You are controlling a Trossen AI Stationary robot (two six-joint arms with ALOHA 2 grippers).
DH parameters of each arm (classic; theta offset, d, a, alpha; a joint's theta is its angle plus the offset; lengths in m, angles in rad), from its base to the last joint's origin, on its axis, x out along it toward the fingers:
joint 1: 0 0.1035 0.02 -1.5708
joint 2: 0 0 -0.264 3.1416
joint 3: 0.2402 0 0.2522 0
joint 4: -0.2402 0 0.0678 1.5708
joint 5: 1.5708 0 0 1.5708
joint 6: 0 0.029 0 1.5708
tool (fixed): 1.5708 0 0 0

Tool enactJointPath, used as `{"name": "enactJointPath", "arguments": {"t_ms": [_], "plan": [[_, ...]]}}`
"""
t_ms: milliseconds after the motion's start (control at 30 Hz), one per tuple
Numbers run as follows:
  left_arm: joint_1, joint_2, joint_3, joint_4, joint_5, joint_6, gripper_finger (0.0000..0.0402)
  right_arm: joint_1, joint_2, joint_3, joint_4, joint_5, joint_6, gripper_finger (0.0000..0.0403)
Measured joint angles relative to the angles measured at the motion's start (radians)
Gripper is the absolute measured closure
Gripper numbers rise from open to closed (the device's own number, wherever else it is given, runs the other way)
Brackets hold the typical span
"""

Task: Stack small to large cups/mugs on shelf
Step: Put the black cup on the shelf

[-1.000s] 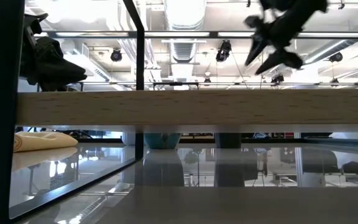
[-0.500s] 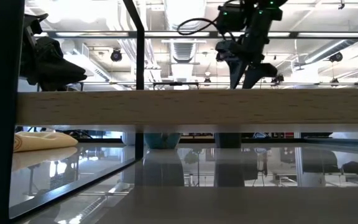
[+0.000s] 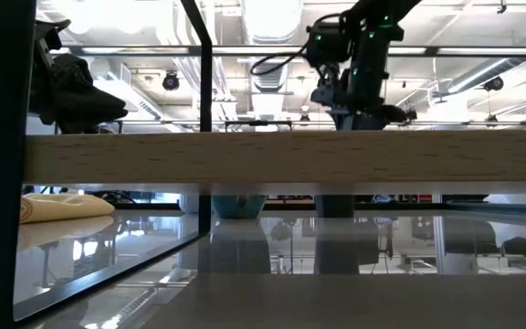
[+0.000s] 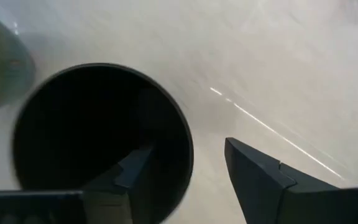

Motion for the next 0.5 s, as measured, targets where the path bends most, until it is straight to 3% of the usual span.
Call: {"name": "enactJointPath", "arguments": {"t_ms": [200, 400, 500], "plan": [[0.000, 0.000, 0.000, 0.001, 0.000, 0.000, 0.0358, 0.001, 0.041, -0.001, -0.003, -0.009, -0.012, 0.0283], [0.000, 0.001, 0.000, 0.000, 0.000, 0.000, 0.0358, 0.003, -0.004, -0.001, -0.027, -0.010, -0.018, 0.0382], [0.000, 0.000, 0.000, 0.001, 0.000, 0.000, 0.0358, 0.004, -0.039, -0.001, -0.081, -0.009, -0.017, 0.0390]]}}
